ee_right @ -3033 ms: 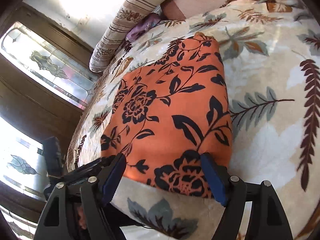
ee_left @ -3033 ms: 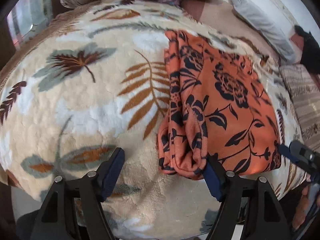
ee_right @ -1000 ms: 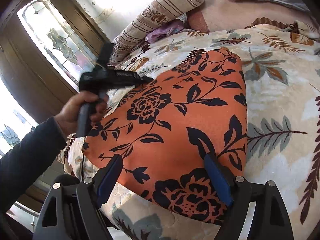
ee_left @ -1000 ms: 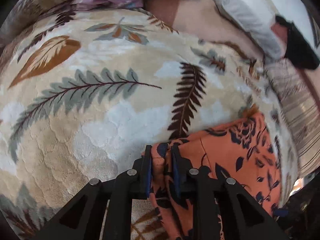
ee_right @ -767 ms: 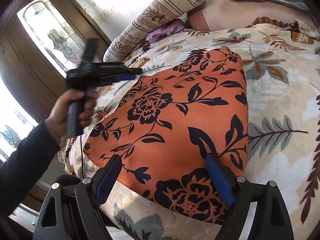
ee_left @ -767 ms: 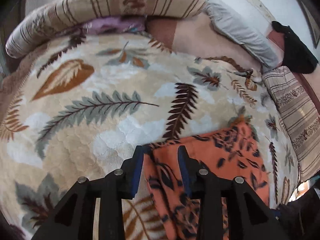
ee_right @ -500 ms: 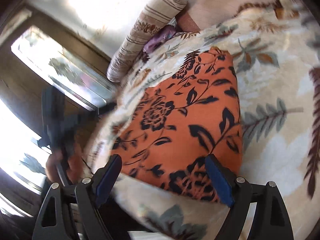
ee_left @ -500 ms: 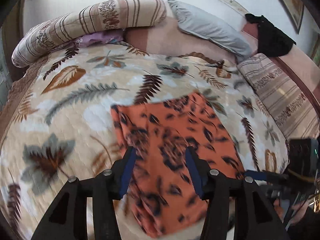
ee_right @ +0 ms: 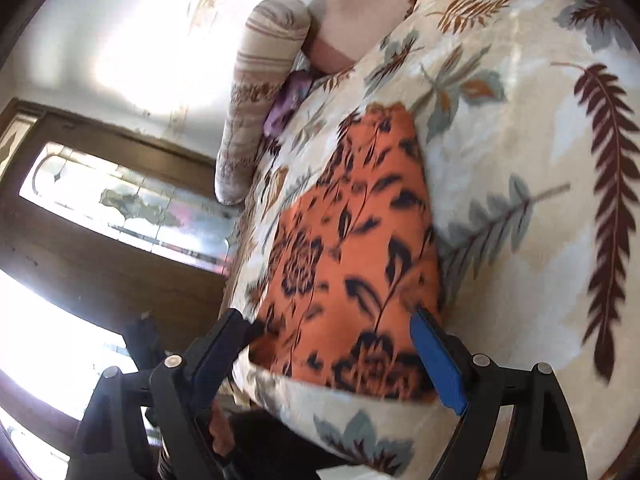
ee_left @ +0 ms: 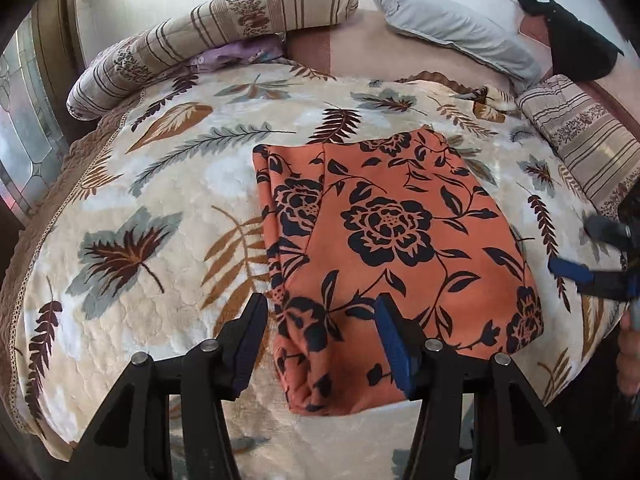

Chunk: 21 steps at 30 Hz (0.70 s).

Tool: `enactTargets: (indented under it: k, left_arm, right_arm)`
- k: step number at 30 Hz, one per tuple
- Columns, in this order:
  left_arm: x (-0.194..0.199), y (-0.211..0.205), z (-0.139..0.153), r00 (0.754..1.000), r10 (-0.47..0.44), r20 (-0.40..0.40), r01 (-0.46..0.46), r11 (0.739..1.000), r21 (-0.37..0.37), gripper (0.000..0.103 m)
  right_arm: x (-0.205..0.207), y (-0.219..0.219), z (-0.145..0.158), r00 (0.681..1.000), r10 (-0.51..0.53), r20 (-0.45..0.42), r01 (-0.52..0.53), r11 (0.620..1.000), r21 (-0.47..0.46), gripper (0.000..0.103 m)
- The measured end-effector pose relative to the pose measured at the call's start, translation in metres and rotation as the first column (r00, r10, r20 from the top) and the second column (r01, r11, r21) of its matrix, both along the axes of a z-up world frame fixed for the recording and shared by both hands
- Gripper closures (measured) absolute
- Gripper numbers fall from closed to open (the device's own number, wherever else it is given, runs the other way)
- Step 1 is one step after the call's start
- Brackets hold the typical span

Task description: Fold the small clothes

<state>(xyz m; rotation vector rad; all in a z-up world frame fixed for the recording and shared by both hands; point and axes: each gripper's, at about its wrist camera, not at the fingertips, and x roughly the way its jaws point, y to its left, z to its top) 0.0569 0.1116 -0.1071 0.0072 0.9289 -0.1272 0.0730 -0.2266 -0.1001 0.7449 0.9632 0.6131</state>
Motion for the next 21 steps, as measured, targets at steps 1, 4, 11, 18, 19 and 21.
enactTargets:
  k: [1,4,11,18,19,21]
  left_arm:
    - [0.004,-0.001,-0.005,1.0,0.006,-0.012,-0.006,1.0,-0.001,0.046]
    - [0.012,-0.006,-0.029,0.997,0.029,-0.066,-0.028,1.0,0.005,0.045]
    - [0.012,0.012,-0.041,0.996,0.062,-0.065,-0.067,0.994,-0.09,0.031]
    - [0.015,0.021,-0.047,0.996,0.056,-0.067,-0.065,0.988,-0.138,0.024]
    - [0.014,0.021,-0.047,0.996,0.056,-0.066,-0.065,0.988,-0.141,0.024]
    - [0.014,0.021,-0.047,0.997,0.056,-0.062,-0.064,0.988,-0.139,0.023]
  right_arm:
    - [0.01,-0.002,-0.001,1.0,-0.01,-0.009,0.01,1.0,-0.008,0.016]
    - [0.045,-0.004,-0.015,0.997,-0.032,-0.067,0.029,0.998,-0.05,0.016]
    - [0.055,0.04,-0.025,0.997,0.059,-0.051,-0.072,0.945,-0.318,0.064]
    - [0.05,0.035,-0.02,0.997,0.027,-0.067,-0.046,0.949,-0.312,0.041]
    - [0.052,0.027,-0.015,0.999,0.009,-0.049,-0.022,0.961,-0.276,0.037]
    - [0.061,0.017,0.001,0.999,-0.034,0.009,0.035,0.967,-0.251,0.027]
